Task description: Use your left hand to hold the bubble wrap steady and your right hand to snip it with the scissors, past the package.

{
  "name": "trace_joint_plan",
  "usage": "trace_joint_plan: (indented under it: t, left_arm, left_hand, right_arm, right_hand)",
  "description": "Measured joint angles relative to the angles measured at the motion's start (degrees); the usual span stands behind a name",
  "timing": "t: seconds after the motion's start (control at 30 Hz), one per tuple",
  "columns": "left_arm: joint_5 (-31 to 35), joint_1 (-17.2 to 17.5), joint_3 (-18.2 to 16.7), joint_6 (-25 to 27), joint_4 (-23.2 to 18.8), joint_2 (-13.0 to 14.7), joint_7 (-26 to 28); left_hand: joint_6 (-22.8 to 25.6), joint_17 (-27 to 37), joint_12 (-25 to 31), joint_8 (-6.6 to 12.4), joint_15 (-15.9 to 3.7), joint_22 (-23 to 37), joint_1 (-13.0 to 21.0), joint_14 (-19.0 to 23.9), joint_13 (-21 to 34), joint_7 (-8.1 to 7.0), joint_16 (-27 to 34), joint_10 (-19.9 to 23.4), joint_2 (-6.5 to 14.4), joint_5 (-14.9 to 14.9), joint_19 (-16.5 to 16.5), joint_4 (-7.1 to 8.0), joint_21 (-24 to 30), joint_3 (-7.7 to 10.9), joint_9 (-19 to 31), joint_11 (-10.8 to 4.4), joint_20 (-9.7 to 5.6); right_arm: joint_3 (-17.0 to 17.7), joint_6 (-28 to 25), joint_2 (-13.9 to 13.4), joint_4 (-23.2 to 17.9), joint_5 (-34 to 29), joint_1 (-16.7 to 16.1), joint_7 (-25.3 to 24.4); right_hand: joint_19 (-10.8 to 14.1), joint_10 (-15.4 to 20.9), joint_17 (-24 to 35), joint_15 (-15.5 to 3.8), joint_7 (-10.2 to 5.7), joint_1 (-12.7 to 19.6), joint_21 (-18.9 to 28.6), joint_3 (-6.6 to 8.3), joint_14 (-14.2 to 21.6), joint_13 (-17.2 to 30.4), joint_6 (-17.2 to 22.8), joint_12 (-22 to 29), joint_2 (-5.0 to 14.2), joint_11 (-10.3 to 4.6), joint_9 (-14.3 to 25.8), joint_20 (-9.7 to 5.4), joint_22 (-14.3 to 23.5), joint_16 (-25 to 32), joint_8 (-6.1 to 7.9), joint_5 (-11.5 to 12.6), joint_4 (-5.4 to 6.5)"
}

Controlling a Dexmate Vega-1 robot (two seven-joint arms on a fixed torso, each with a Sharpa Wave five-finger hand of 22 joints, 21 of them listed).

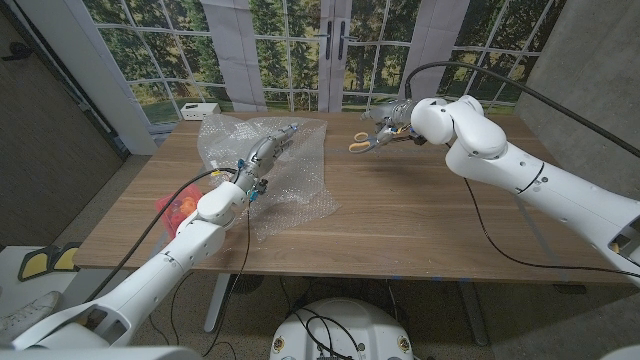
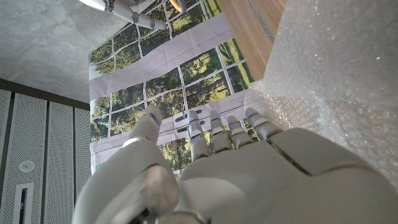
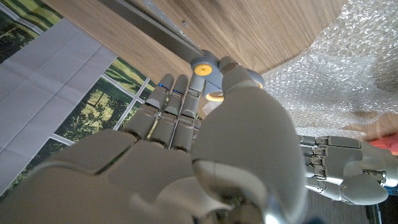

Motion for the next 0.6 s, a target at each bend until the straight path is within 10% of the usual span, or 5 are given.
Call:
trace_joint_plan:
  t: [0.6]
  left_arm:
    - [-0.3,-0.3,0.0,-0.6,-0.3,0.4,-1.0]
  left_hand:
    - [2.2,0.0,-0.3,0.00,0.31,0.0,3.2,-1.5,0.0,-0.93,-0.3,-1.3,2.0,0.3,-0.4,-0.15,0.0,0.97,0.3,0.10,0.41]
  right_arm:
    - [1.3,4.3,1.2,1.0,1.1,1.0,4.7]
  right_hand:
    - [-0.9,-1.0,-0.1,0.00,-0.19,-0.3,-0.4,0.23,-0.4,0.0,-0.8,0.3,0.33,-1.02,0.0,0.09,0.0,-0.7,0.00,0.8,0.31]
